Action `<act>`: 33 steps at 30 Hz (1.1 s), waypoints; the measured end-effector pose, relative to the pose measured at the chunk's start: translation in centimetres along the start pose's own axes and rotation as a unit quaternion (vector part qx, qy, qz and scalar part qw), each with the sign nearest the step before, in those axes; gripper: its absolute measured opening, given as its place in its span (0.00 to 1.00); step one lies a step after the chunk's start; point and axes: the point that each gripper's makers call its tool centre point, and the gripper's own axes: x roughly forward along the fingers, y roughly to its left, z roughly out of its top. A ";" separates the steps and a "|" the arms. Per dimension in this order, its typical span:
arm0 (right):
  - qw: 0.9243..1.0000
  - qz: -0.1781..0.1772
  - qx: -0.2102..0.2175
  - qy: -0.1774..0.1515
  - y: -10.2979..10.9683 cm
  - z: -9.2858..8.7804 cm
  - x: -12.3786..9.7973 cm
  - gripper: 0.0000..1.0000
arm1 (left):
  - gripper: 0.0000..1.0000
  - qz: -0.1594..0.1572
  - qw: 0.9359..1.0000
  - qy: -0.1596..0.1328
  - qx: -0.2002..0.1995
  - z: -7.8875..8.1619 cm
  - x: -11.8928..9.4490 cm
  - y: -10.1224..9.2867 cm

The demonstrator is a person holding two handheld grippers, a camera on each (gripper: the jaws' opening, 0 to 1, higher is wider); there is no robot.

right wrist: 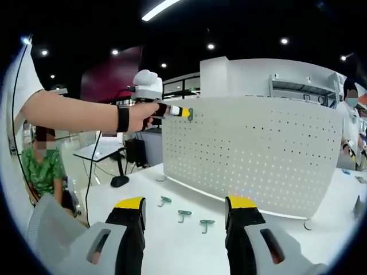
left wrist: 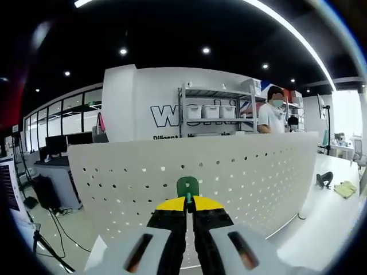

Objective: Insert the hook assembly into the mounting plate slot until the hook locks in place.

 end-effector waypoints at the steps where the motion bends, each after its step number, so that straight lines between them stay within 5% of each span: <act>1: 1.000 0.000 0.000 0.000 0.0 0.0 0.0 0.57 | 0.02 0.000 1.000 -0.001 0.003 0.1 0.1 -0.1; 33: 1.000 -0.015 0.007 0.009 -1.1 -0.8 -0.6 0.56 | 0.02 0.026 1.000 0.005 0.004 0.8 2.5 0.6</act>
